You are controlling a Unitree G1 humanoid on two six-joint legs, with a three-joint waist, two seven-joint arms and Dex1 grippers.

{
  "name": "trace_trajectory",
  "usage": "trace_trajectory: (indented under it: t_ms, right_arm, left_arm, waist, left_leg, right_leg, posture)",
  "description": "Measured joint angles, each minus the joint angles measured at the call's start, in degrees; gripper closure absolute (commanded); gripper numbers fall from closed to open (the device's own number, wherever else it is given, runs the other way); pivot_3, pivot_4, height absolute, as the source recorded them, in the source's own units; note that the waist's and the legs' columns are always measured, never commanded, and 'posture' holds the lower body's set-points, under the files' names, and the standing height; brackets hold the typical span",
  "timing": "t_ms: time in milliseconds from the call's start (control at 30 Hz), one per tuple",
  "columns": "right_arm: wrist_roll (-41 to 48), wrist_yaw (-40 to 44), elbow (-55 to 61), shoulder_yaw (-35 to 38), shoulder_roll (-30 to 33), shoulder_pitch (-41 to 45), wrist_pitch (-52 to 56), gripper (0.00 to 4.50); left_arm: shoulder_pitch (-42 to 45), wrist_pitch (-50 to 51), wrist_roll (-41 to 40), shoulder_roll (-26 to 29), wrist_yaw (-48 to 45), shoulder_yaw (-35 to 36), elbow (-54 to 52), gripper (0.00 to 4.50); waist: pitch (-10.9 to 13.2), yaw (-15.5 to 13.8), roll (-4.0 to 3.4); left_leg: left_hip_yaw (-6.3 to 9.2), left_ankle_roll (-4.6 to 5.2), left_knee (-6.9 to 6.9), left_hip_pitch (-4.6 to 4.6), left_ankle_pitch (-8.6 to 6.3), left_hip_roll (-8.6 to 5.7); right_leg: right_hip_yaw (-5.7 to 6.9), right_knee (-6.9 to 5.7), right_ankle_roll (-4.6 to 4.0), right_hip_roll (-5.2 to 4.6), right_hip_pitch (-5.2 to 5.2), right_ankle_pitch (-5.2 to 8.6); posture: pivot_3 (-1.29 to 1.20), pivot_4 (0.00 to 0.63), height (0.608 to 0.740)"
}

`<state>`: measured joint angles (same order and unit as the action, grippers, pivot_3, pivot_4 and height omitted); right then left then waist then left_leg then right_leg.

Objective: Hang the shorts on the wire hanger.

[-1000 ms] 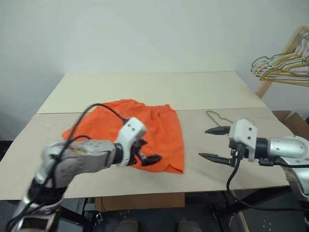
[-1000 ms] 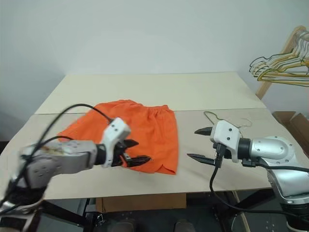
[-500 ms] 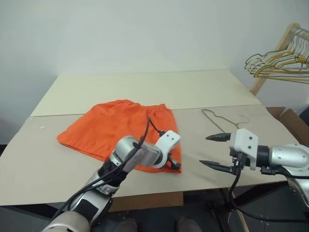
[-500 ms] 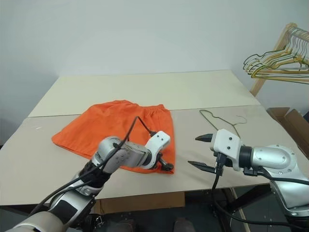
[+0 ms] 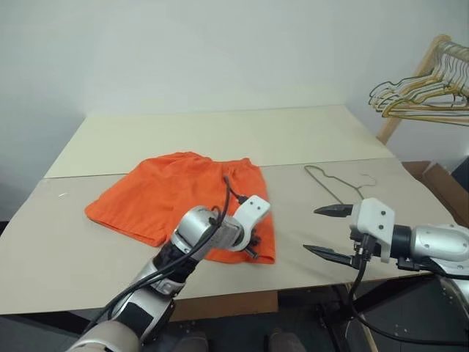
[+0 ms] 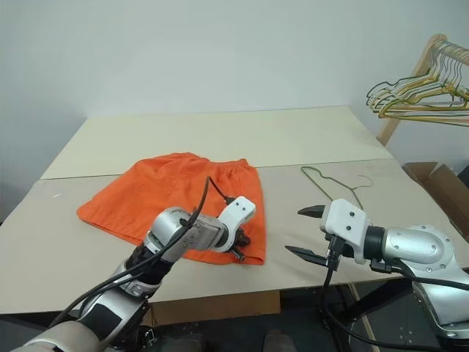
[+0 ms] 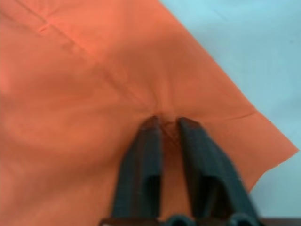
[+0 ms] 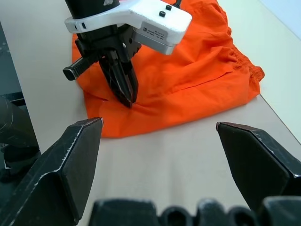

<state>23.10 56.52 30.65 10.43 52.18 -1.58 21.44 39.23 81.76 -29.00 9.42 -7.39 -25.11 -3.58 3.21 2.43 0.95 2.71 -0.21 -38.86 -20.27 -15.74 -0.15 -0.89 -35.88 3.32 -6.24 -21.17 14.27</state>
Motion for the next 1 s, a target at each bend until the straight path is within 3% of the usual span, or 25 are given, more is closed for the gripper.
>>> trace_trajectory:
  t_ms: [167, 400, 533, 800, 1000]
  right_arm:
    - [0.3, -0.4, 0.0, 0.0, 0.0, 0.2, 0.0, 0.00]
    - [0.6, -0.4, -0.3, 0.0, 0.0, 0.7, 0.0, 0.00]
    - [0.7, -0.4, -0.4, 0.0, 0.0, 0.9, 0.0, 0.00]
    - [0.7, -0.3, -0.8, -0.1, 0.0, 1.1, 0.0, 0.00]
    - [0.7, -0.4, -0.8, -0.5, -0.2, 1.4, 0.0, 0.00]
  left_arm:
    - [-1.0, 0.6, 0.7, 1.0, -1.4, 1.2, -1.2, 4.48]
    - [-2.3, -0.8, 1.1, 6.5, -6.3, 0.5, -4.9, 4.48]
    - [-2.6, -0.3, -0.3, 5.4, -8.4, 4.0, -7.2, 3.65]
    - [-0.4, 5.6, 0.8, -0.3, -6.8, 4.3, -8.7, 1.23]
    - [1.3, 10.0, 3.1, -4.8, -4.7, 2.0, -3.4, 1.23]
  waist:
    - [0.0, 0.2, 0.00]
    - [0.0, 0.1, 0.00]
    - [0.0, 0.0, 0.02]
    - [0.0, 0.0, 0.03]
    - [0.0, 0.0, 0.04]
  left_leg:
    - [0.00, 0.00, 0.04, 0.01, 0.00, 0.02]
    - [0.00, 0.00, 0.02, -0.02, 0.00, 0.02]
    - [0.00, 0.00, 0.01, -0.04, 0.00, 0.02]
    - [0.00, 0.00, 0.00, -0.03, 0.00, 0.01]
    - [0.00, 0.00, 0.00, -0.03, 0.00, 0.00]
  right_leg:
    - [0.00, -0.01, 0.02, 0.01, -0.02, 0.01]
    - [-0.01, -0.02, -0.01, 0.01, -0.04, -0.01]
    - [-0.01, -0.01, -0.01, 0.01, -0.05, -0.01]
    - [-0.02, -0.02, 0.04, 0.01, -0.04, -0.01]
    - [-0.02, -0.02, 0.07, 0.01, -0.04, 0.01]
  posture:
    - [-0.11, 0.000, 0.740]
    - [-0.11, 0.000, 0.740]
    - [-0.10, 0.000, 0.740]
    - [-0.09, 0.000, 0.740]
    - [-0.09, 0.000, 0.740]
